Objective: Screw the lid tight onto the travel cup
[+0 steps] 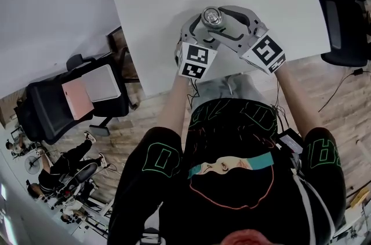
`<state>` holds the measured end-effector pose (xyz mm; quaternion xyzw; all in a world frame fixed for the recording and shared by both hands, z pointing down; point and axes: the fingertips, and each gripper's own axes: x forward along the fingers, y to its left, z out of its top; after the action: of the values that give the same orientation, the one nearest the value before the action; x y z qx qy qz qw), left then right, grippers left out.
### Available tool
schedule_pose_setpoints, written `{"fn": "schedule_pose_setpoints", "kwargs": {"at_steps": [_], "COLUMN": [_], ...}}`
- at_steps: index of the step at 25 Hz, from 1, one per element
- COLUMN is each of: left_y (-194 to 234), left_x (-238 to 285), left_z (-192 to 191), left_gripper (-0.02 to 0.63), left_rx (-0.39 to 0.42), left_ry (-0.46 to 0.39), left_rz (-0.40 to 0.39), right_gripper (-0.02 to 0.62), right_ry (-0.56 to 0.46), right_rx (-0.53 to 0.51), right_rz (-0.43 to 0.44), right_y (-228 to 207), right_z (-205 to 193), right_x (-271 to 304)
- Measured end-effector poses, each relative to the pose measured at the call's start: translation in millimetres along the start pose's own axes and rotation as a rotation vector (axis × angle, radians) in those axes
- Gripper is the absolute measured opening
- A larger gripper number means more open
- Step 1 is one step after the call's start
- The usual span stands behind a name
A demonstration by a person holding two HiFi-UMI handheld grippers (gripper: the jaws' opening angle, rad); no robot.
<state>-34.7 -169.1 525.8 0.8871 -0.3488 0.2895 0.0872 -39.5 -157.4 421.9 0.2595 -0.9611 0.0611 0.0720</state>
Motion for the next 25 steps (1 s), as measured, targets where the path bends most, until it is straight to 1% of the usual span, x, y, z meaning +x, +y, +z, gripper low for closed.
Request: {"fn": "schedule_pose_setpoints", "kwargs": {"at_steps": [3,5,7,10,14,18,19,21,23,25], "left_y": [2.3,2.5,2.1,2.0,2.0,0.6,0.6,0.4,-0.3,-0.1], "left_x": [0.1,-0.2,-1.3,-1.1,-1.4,-2.1,-1.8,-1.0,-0.1,0.2], "left_z": [0.5,2.4,4.7,4.4,5.3,5.3,5.1,2.5,-0.4,-1.1], "left_gripper": [0.35,0.347,0.344,0.339,0.337,0.337,0.336,0.336,0.336,0.336], "left_rx": [0.002,0.006,0.01,0.01,0.009,0.01,0.01,0.005,-0.001,-0.003], "left_ry": [-0.007,-0.022,-0.035,-0.042,-0.042,-0.04,-0.039,-0.038,-0.035,-0.034], "left_rz": [0.002,-0.006,-0.017,-0.03,-0.036,-0.04,-0.041,-0.044,-0.045,-0.042], "right_gripper": [0.268,0.258,0.247,0.242,0.238,0.238,0.228,0.224,0.222,0.222], "right_ry": [0.019,0.057,0.094,0.128,0.179,0.186,0.178,0.158,0.136,0.11], "right_rx": [-0.067,-0.134,-0.173,-0.176,-0.153,-0.131,-0.128,-0.116,-0.099,-0.081], "right_rz": [0.093,0.157,0.206,0.283,0.435,0.54,0.551,0.548,0.523,0.478], "right_y": [3.4,2.9,-0.3,-10.4,-15.4,-9.2,-7.7,-6.6,-7.1,-7.4], "right_z": [6.4,7.4,7.6,7.8,3.6,5.9,6.2,5.9,5.2,5.0], "right_x": [-5.7,-9.1,-10.0,-8.3,-4.5,0.0,0.5,0.6,0.0,0.0]}}
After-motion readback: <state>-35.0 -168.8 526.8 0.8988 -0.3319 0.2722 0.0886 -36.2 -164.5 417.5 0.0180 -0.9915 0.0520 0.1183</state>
